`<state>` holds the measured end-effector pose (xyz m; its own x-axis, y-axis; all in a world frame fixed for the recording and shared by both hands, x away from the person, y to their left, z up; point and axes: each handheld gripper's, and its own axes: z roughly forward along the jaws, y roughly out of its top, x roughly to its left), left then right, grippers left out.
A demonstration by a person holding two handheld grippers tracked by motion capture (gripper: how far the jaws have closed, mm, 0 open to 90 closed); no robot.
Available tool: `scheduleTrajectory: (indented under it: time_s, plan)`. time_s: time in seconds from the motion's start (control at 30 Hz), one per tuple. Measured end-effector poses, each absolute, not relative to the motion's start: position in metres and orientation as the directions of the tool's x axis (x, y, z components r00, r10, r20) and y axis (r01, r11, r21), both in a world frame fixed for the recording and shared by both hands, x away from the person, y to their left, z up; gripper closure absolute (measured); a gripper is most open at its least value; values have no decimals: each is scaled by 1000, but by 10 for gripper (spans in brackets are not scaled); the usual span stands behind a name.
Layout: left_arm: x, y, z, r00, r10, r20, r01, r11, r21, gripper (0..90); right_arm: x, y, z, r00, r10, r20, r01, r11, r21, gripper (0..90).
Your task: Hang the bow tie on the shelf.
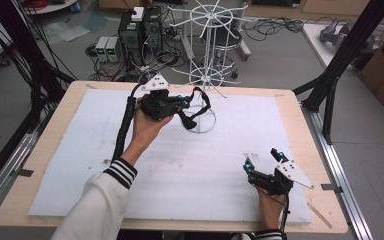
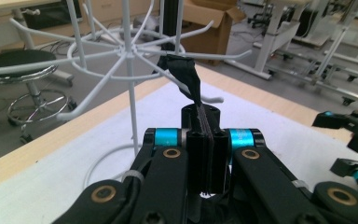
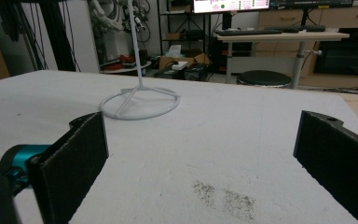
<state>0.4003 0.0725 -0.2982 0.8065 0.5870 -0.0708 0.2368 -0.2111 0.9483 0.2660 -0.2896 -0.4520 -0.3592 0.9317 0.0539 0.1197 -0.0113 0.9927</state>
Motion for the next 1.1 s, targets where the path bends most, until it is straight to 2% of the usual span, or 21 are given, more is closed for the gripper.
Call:
scheduleTrajectory:
  time_s: [0.6,0.9,1.1]
  plan:
    - [413,64,-315,759,647,-69,285,-234,929,891,266,-290,-452,-361,931,55,114,-15,993,19]
    - [416,61,-319,763,642,-71,292,-245,924,890,266,-290,-452,-363,931,52,111,-12,994,19]
    - [416,59,-324,792,606,-78,284,-253,925,873,266,-290,-452,-361,931,54,112,-15,994,19]
